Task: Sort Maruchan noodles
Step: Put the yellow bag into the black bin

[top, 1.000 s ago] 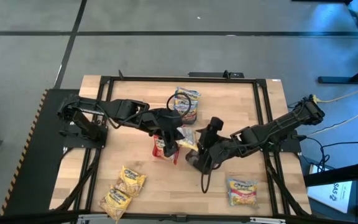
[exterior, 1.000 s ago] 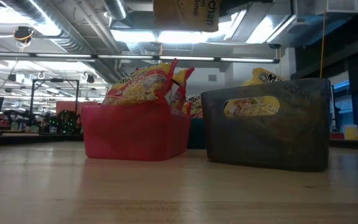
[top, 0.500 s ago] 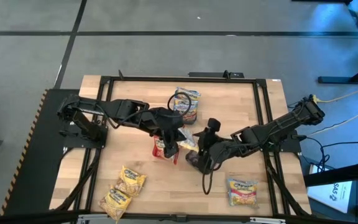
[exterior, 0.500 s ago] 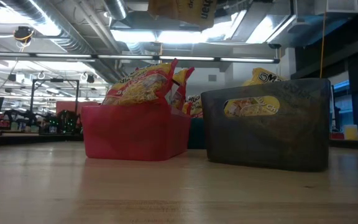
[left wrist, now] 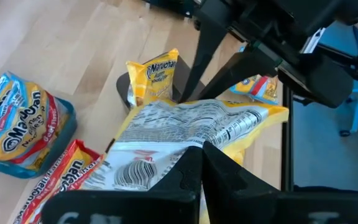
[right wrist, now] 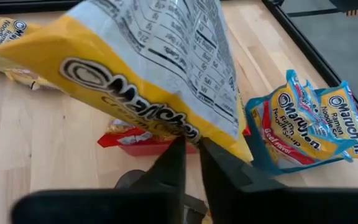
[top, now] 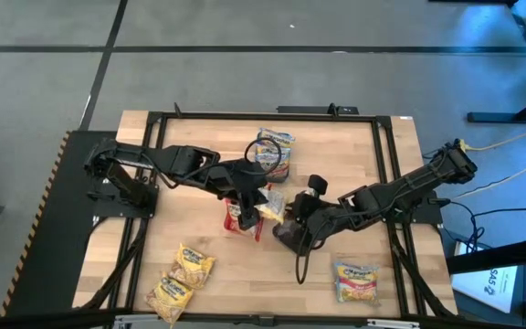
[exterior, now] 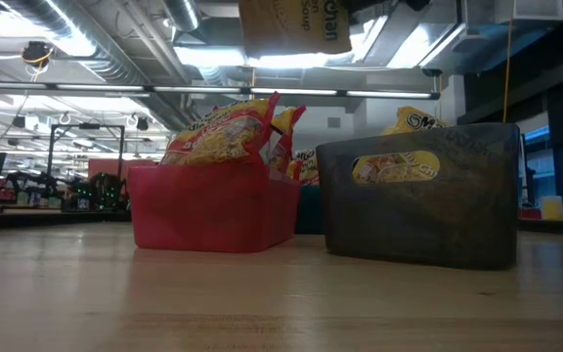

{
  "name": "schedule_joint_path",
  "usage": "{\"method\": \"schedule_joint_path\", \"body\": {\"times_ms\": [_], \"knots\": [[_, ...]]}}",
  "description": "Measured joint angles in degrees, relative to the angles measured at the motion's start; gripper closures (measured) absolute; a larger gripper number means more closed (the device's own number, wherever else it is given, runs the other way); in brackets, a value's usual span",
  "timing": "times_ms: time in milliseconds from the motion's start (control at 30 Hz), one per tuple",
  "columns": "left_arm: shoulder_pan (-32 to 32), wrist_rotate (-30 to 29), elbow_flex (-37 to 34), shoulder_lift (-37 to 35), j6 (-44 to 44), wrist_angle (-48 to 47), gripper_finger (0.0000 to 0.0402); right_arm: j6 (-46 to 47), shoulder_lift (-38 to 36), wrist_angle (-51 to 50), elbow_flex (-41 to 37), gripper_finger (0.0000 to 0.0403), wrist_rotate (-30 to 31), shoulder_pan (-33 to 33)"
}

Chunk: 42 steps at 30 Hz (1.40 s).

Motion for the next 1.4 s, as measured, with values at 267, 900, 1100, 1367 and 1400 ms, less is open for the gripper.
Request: {"method": "schedule_joint_path", "body": {"times_ms": [267,900,1100,1367,1400], "knots": [[0.0,-0.03,0.0,0.0,0.02,0.0,0.0401,-0.26,0.0,-0.17,0.0,0.0398,-0.06,0.0],[0.0,-1.07,-0.06,2.03,0.56,-2.41,0.0401,0.41,-1.01,-6.07,4.55,0.0402,-2.13,0.07],[0.09,-0.85,-0.02,1.73,1.54,-1.9,0.0401,4.36,-1.03,-11.62,4.53,0.0397,-5.74,0.04],[0.24,0.62,-0.02,1.7,1.55,-1.84,0.0401,5.73,-0.98,-12.15,3.56,0.0281,-5.33,0.01],[0.22,0.63,-0.02,1.7,1.54,-1.84,0.0401,5.79,-0.95,-11.84,3.56,0.0258,-4.59,0.0]]}}
